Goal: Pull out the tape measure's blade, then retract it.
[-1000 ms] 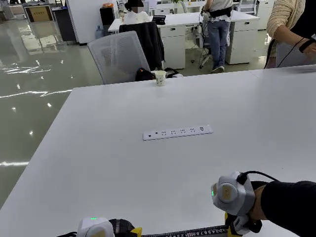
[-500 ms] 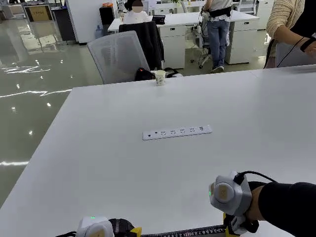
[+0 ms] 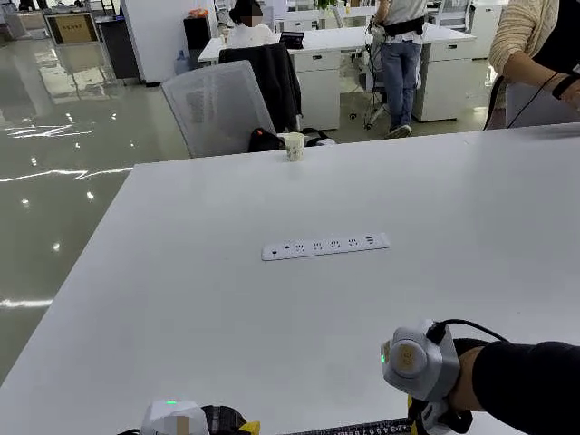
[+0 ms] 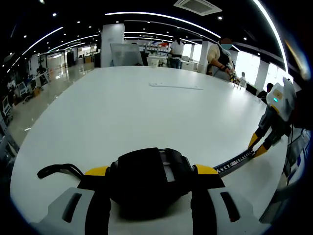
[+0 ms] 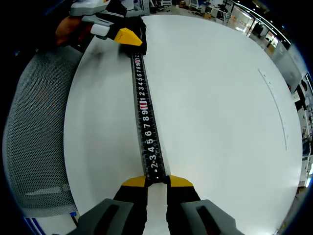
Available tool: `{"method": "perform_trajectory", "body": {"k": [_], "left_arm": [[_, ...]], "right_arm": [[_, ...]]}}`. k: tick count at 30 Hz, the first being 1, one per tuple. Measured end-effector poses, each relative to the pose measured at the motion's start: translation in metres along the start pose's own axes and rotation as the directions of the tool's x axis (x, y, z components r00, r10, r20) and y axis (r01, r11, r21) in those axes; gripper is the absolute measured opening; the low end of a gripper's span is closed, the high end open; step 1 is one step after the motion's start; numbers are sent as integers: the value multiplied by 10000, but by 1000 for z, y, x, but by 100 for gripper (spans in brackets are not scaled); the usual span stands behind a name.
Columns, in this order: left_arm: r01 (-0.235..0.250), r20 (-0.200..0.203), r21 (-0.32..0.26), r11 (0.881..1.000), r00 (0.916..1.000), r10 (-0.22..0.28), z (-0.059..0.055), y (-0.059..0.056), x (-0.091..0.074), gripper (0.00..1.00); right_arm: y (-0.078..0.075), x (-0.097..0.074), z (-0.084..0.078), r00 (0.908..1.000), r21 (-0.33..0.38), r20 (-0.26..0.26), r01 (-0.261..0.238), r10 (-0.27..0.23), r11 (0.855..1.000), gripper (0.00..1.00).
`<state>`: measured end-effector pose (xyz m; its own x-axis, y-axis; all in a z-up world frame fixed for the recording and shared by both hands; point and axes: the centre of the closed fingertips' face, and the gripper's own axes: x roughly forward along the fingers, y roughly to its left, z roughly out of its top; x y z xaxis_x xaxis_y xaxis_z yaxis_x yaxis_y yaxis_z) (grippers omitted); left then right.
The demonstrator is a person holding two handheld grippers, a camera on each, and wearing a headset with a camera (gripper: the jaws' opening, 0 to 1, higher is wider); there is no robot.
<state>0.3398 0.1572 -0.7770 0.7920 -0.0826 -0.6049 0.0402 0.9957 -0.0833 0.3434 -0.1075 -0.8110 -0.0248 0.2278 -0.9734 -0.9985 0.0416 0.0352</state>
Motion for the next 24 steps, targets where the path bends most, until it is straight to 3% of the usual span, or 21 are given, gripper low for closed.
{"method": "perform_trajectory", "body": {"k": [24], "left_arm": [[2, -33, -31, 10000, 10000, -2, 0, 1, 0, 62]], "right_arm": [[0, 3, 8, 10000, 256, 31, 69, -70, 9996, 11]]}}
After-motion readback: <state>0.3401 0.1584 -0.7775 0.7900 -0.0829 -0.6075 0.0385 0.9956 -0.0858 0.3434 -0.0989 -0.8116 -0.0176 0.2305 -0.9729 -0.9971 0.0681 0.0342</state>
